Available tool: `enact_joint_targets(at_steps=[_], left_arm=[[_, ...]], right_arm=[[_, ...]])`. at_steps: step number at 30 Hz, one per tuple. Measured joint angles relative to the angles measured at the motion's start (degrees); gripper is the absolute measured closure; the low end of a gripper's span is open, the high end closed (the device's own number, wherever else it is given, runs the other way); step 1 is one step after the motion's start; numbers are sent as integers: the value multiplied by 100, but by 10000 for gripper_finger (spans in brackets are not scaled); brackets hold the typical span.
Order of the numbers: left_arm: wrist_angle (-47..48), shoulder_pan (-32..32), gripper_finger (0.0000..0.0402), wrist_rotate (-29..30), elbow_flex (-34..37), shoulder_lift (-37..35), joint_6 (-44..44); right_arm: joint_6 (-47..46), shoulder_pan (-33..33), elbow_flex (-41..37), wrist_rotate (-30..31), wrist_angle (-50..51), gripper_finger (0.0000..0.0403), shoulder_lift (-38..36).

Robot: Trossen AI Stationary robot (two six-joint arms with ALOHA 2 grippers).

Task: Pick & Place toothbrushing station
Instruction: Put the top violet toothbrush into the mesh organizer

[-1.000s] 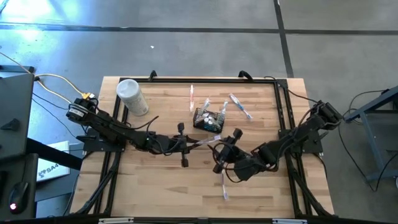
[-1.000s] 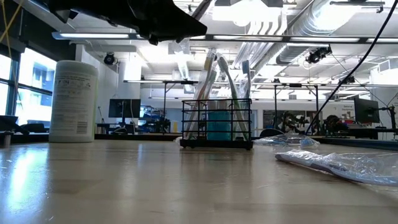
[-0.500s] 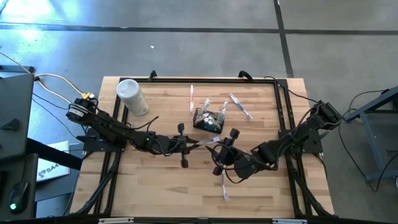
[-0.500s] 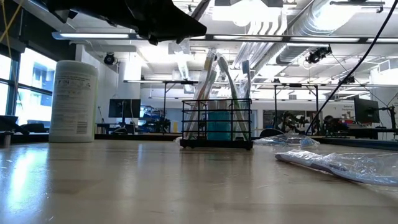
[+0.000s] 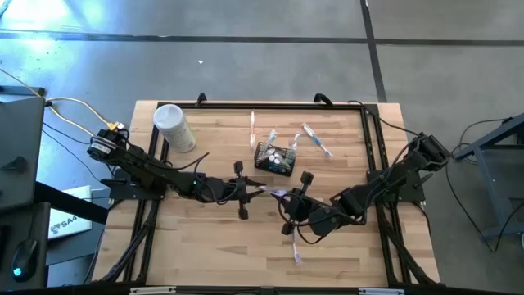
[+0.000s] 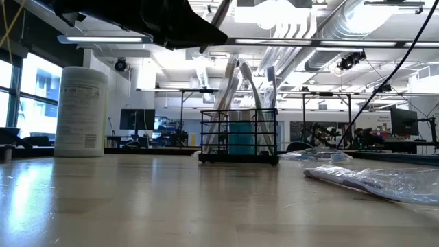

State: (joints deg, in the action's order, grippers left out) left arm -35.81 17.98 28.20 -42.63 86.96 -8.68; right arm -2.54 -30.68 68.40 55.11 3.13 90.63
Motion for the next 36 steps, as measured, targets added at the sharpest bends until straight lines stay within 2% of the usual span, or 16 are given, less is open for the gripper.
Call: enact_joint_targets(at_steps=[7, 11, 15, 18, 23, 27, 31, 36], left_arm=[[-5, 4, 226, 89, 0, 0, 8], [-5, 6, 160, 221, 0, 2, -27], [-24, 4, 120, 248, 0, 2, -141], [-23, 6, 109, 248, 0, 2, -146], [-53, 6, 108, 261, 0, 2, -78], [58, 4, 108, 313, 0, -38, 277], [267, 6, 108, 789, -9, -104, 290], [907, -3, 108, 1018, -8, -414, 594]], right_arm=[[-232, -157, 0, 92, 455, 390, -78], [-1137, -244, 0, 193, 1541, 390, -309], [-2233, -231, 0, 217, 2653, 390, -661], [-2771, -138, 0, 143, 3267, 390, -933], [-3340, 340, 0, -316, 4021, 390, -1287], [-3231, 827, 2, -606, 4136, 390, -1273], [-3129, 1266, 4, -1023, 4100, 391, -1191], [-2882, 1580, 0, -1086, 3997, 391, -1147]])
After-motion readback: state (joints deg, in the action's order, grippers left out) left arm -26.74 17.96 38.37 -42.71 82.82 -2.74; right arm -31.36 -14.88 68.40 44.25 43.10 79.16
